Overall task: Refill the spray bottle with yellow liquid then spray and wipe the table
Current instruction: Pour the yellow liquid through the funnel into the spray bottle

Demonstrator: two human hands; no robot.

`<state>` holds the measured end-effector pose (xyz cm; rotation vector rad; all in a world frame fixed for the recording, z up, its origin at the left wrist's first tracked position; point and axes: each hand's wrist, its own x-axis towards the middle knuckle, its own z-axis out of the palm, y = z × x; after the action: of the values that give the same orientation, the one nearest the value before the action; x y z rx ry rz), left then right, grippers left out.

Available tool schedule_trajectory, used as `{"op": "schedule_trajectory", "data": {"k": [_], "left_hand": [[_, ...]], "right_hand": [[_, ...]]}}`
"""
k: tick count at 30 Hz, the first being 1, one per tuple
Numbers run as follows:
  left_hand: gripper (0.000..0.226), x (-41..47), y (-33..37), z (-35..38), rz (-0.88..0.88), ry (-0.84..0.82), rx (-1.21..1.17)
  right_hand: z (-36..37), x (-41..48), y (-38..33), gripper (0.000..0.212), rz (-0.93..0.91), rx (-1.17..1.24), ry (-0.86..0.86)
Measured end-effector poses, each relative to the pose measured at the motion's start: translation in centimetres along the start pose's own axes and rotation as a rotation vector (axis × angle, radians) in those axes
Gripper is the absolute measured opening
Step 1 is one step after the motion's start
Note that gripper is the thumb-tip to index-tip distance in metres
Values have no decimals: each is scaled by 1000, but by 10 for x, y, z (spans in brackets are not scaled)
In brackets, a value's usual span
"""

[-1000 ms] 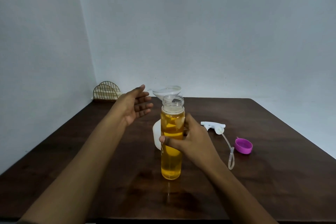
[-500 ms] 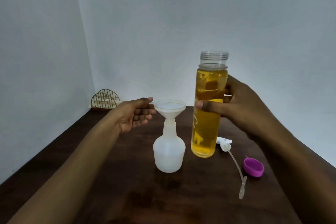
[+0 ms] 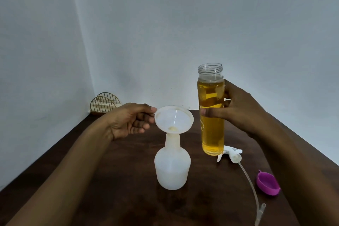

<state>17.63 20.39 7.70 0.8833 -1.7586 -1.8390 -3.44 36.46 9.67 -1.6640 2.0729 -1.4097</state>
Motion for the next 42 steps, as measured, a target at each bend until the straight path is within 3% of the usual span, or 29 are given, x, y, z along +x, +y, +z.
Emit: {"op": "schedule_trajectory", "data": {"k": [10, 26, 42], "left_hand": [[19, 8, -9, -6, 20, -45, -68], [16, 20, 7, 1, 47, -107, 66], [18, 28, -1, -8, 61, -164, 34]], "right_hand": [[13, 9, 9, 58, -6, -268, -4], [16, 14, 15, 57, -25, -324, -30], [22, 11, 19, 61, -164, -645, 49]]}}
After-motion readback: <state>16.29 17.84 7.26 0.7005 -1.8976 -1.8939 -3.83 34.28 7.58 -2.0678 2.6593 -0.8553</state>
